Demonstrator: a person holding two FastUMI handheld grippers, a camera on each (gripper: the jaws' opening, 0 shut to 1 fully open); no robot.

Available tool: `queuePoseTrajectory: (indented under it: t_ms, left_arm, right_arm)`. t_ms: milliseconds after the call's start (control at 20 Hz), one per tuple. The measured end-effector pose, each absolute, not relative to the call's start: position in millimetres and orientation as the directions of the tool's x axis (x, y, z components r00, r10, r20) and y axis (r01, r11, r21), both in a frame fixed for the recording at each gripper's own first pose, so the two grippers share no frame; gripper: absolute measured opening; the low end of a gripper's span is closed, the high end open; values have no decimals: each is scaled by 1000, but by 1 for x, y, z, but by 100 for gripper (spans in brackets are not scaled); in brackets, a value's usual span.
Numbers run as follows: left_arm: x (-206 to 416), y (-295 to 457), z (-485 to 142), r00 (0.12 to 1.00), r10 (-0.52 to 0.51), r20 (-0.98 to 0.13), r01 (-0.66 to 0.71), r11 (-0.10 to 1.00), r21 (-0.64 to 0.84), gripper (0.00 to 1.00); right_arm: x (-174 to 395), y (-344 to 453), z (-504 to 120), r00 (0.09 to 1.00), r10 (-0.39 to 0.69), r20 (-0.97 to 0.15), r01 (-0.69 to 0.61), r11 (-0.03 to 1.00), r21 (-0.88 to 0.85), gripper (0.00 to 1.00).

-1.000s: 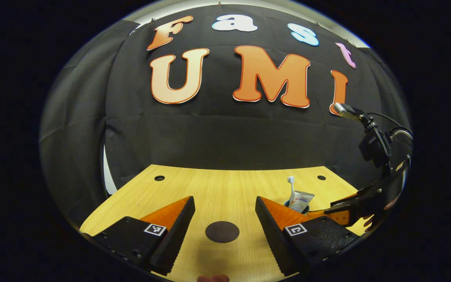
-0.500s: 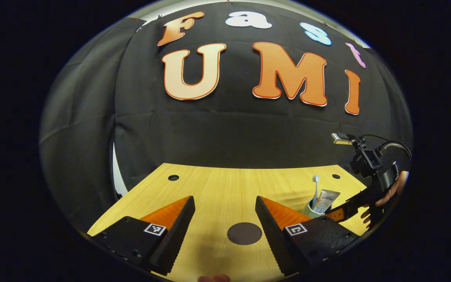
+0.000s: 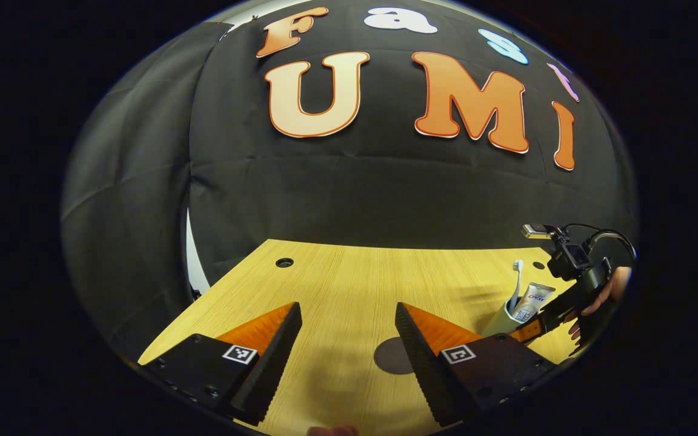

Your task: Put the toothbrush and toothpaste on the desktop into the cup, then pick up the cup and place it on the coaster on the desktop.

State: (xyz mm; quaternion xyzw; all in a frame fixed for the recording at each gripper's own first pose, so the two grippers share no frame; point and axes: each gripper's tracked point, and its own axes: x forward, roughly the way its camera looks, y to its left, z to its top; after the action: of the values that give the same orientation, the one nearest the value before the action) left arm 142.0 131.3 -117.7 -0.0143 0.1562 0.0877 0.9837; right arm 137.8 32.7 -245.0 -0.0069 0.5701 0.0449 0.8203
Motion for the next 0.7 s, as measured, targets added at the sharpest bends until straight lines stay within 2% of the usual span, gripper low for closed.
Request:
queuePoseTrajectory:
  t_ms: [100, 350, 700]
  left_arm:
    - [141, 134, -120, 932, 177, -317, -184, 983, 8, 94]
    - [137, 143, -127, 922, 197, -333, -206, 979, 11, 94]
    - [134, 143, -135, 912, 197, -360, -211, 978, 2, 94]
  right_arm:
    - [136, 34, -249, 321, 70, -945, -78, 996, 47, 75]
    - [135, 35, -256, 289, 57, -955, -87, 996, 33, 39]
    - [135, 34, -255, 286, 34, -958, -86, 996, 10, 31]
